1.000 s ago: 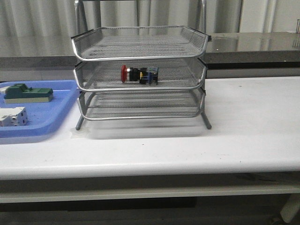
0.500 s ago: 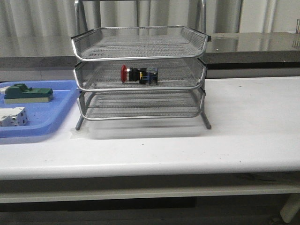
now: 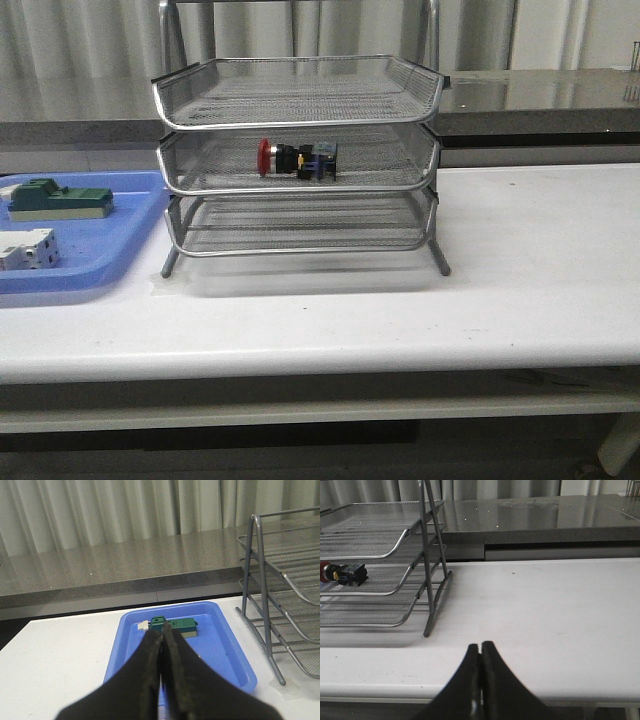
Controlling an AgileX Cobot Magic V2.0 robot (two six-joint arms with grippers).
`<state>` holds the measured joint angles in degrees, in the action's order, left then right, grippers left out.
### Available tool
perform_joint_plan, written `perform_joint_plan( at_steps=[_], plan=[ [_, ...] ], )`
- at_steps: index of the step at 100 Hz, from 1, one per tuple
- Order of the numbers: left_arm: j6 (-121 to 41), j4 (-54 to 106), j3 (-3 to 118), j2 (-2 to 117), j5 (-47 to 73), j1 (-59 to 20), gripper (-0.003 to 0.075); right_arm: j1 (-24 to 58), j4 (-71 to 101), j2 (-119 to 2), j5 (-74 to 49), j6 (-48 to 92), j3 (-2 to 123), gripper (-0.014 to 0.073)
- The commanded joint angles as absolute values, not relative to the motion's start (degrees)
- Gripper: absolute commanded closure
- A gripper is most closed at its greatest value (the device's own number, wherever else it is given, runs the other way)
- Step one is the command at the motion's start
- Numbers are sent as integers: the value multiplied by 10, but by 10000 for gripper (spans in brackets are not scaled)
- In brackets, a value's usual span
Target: Place button on rack with both arms
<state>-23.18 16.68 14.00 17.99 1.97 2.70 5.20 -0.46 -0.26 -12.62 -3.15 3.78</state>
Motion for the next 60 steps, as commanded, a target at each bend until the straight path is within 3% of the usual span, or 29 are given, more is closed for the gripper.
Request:
perform_joint_plan(
  at_steps=[1, 60],
  plan=[
    [-227, 172, 155, 184, -27, 28, 716, 43, 0, 19, -71, -31, 34, 660],
    [-227, 172, 155, 184, -27, 28, 716, 43, 0, 17, -4, -31, -7, 660]
  ],
)
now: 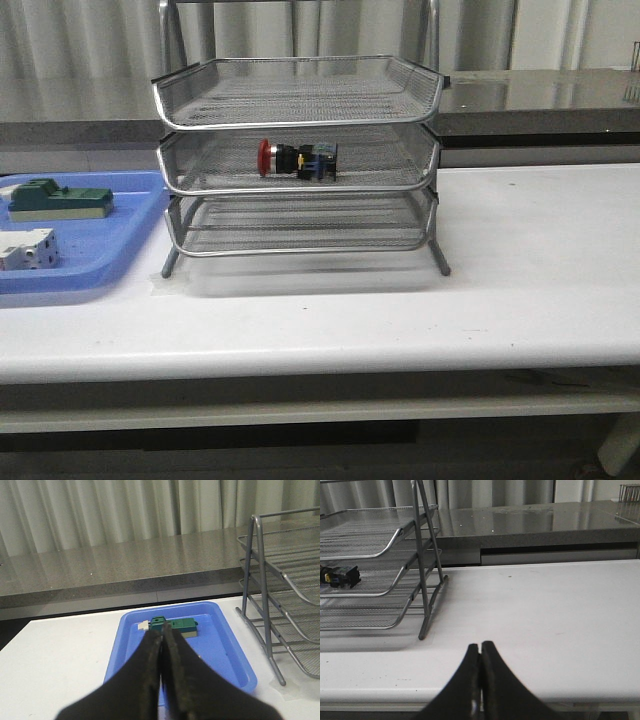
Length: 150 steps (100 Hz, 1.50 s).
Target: Place button on rack with both arms
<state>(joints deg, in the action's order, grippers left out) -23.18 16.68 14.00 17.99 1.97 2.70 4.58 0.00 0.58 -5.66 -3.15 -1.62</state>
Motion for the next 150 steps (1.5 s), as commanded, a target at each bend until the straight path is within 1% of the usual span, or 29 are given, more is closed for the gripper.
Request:
perform_joint_plan(
  at_steps=[1, 127, 140, 150],
  plan=[
    [-227, 172, 155, 184, -27, 28, 716, 43, 0, 17, -4, -31, -7, 660],
    [-227, 172, 155, 184, -27, 28, 716, 43, 0, 17, -4, -31, -7, 660],
    [-224, 136, 154, 184, -27, 28, 716, 43, 0, 17, -4, -31, -7, 660],
    [-147, 81, 147, 184, -27, 28, 716, 43, 0, 17, -4, -31, -7, 660]
  ],
)
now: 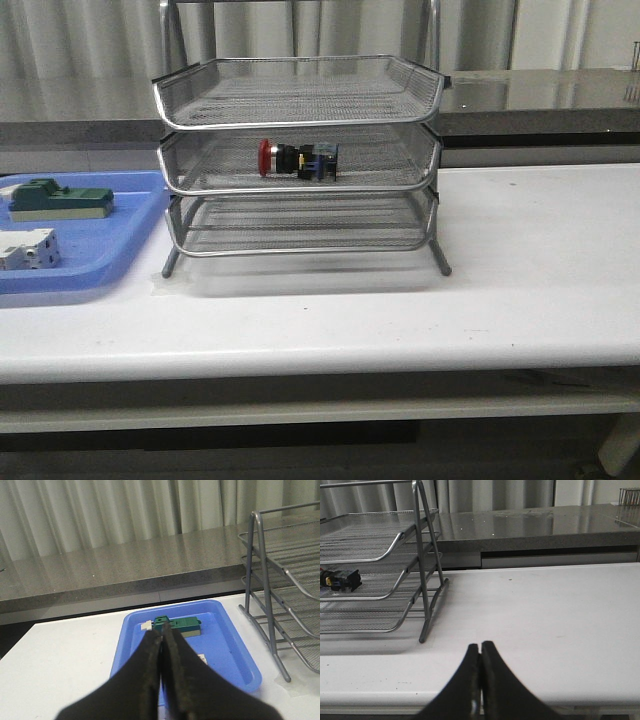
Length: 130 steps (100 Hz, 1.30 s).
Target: Place button on rack with both arms
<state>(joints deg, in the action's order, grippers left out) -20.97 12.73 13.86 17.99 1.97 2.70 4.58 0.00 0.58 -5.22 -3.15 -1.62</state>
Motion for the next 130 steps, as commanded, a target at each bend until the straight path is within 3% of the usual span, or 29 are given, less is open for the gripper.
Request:
perform_joint_plan(
  at_steps=[1, 21, 94, 130],
  plan=[
    [-140, 74, 145, 184, -27, 28, 716, 43, 0, 17, -4, -31, -7, 660],
    [21, -55, 114, 183, -44, 26, 716, 43, 0, 17, -4, -31, -7, 660],
    [58, -65, -27, -20, -19, -9, 716, 43, 0, 17, -4, -31, -7, 660],
    [58, -65, -27, -23, -22, -9, 716, 43, 0, 17, -4, -31, -7, 660]
  ],
)
